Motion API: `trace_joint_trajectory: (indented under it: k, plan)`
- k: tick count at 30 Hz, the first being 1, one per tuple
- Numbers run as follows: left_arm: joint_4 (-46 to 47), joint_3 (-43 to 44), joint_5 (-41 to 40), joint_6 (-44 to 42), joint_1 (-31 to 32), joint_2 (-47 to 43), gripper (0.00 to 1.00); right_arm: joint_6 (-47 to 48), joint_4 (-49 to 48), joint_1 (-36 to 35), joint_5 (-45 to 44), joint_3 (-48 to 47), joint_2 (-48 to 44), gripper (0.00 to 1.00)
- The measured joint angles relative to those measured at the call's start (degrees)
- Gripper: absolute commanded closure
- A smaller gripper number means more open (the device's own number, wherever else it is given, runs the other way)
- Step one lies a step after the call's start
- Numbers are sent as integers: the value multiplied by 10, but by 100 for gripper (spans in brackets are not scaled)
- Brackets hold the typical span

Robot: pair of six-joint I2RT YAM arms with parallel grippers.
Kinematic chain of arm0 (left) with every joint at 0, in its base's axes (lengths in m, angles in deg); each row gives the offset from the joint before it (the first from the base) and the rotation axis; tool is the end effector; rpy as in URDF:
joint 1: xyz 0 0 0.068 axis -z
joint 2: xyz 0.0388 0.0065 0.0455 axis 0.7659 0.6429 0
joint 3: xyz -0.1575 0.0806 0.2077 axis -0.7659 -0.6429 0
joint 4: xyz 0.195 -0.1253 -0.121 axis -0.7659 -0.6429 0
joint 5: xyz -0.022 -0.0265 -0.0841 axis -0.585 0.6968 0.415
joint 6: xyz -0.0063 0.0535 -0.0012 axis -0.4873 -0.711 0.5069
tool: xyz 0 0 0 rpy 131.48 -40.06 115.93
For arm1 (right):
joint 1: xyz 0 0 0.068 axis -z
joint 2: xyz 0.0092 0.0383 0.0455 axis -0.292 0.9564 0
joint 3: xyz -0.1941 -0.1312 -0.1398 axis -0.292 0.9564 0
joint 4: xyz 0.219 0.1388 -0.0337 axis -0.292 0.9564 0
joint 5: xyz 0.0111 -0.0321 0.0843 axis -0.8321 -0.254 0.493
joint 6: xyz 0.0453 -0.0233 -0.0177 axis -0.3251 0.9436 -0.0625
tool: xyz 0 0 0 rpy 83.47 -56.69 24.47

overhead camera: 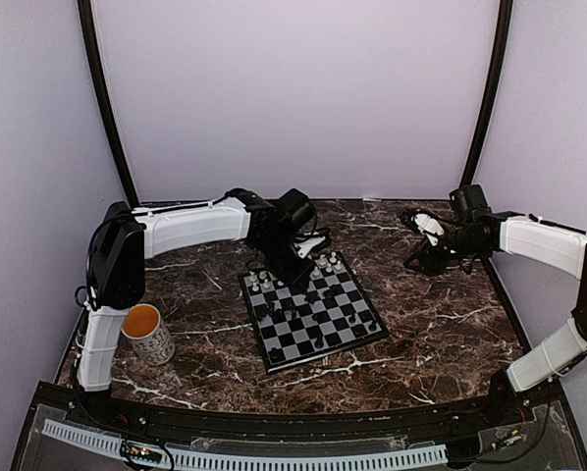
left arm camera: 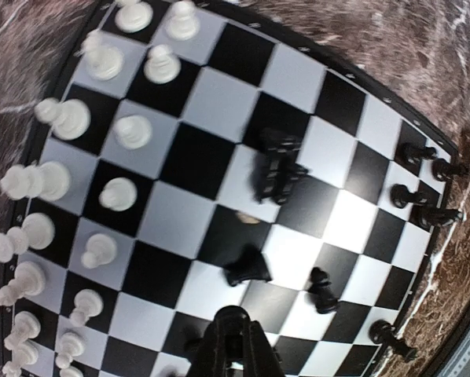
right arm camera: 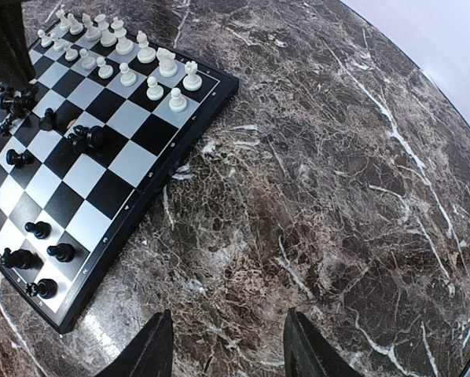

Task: Set up the chess pieces on the board
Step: Pick up the pawn from the chessboard, then place the pawn on c7.

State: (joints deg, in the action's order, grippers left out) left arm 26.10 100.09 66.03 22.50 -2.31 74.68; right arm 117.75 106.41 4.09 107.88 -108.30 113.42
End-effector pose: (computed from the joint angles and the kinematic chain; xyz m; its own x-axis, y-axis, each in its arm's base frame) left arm 0.3177 -0.3579 0.2141 -0.6397 0.6264 -0.4454 0.7486 0.6391 -0.1764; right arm 0.2835 0.0786 0.2355 -0.4214 -0.5904 -0.6884 -0.7667 0.6374 -0.0773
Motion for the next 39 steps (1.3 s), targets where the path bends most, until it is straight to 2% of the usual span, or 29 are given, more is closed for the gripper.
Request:
trace_joint_trajectory:
  k: [7, 11, 23, 39]
  plan:
    - [3, 11, 21, -35, 73, -1, 100, 2, 0, -2, -7, 0, 0, 51]
    - [5, 11, 35, -45, 90, -1, 100, 2, 0, -2, -12, 0, 0, 51]
    - [29, 52, 47, -40, 92, 37, 100, 2, 0, -2, -15, 0, 0, 51]
    - [16, 96, 59, -37, 94, 94, 100, 4, 0, -2, -20, 0, 0, 51]
